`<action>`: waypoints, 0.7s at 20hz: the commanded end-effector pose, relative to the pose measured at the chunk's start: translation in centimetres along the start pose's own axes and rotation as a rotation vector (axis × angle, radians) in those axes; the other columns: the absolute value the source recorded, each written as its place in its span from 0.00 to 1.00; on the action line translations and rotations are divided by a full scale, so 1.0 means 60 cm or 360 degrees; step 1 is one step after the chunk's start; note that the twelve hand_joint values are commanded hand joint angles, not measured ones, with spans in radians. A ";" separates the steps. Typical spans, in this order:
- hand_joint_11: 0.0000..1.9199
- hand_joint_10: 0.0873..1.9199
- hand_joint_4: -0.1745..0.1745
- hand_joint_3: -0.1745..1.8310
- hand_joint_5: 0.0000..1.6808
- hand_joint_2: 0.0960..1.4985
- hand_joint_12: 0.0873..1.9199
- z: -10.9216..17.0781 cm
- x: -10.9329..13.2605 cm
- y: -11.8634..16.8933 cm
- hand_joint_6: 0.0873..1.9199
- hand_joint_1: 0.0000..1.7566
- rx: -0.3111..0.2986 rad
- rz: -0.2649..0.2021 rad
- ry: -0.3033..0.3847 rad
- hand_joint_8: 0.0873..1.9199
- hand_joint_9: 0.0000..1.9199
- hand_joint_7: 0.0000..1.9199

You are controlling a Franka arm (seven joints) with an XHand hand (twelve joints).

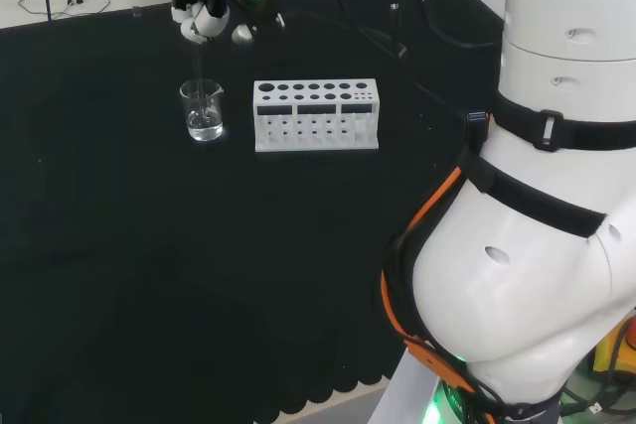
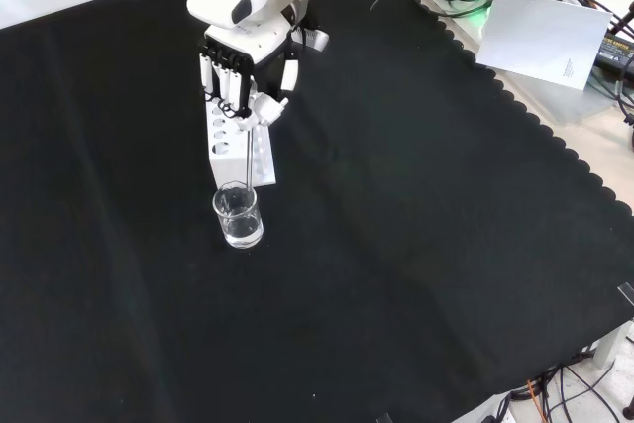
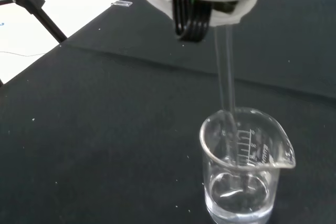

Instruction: Put the glass rod back on the white test tube rack.

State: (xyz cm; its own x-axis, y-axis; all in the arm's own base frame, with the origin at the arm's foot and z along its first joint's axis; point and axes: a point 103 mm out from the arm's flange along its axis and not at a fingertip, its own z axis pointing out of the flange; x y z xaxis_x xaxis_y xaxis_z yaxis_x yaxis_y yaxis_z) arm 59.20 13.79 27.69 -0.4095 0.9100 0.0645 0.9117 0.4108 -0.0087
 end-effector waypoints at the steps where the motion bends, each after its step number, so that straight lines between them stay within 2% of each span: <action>1: 0.66 0.30 0.00 0.39 0.72 0.43 0.35 -0.014 0.023 0.014 0.20 0.75 0.0020 0.0002 -0.0032 0.43 0.92 0.68; 4: 0.66 0.30 0.00 0.39 0.72 0.43 0.35 -0.012 -0.002 0.006 0.20 0.75 -0.0008 0.0009 0.0013 0.43 0.92 0.68; 8: 0.66 0.30 0.00 0.39 0.72 0.43 0.35 -0.017 -0.031 -0.018 0.20 0.75 -0.0066 0.0019 0.0008 0.43 0.92 0.68; 14: 0.66 0.30 0.00 0.39 0.72 0.43 0.35 -0.075 -0.040 -0.032 0.20 0.75 -0.0113 0.0057 -0.0008 0.43 0.92 0.68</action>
State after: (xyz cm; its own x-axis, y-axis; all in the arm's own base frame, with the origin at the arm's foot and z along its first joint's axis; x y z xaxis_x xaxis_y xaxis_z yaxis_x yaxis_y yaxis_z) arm 58.60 12.48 29.02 -0.4055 0.9121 0.0608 0.9140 0.4056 0.0099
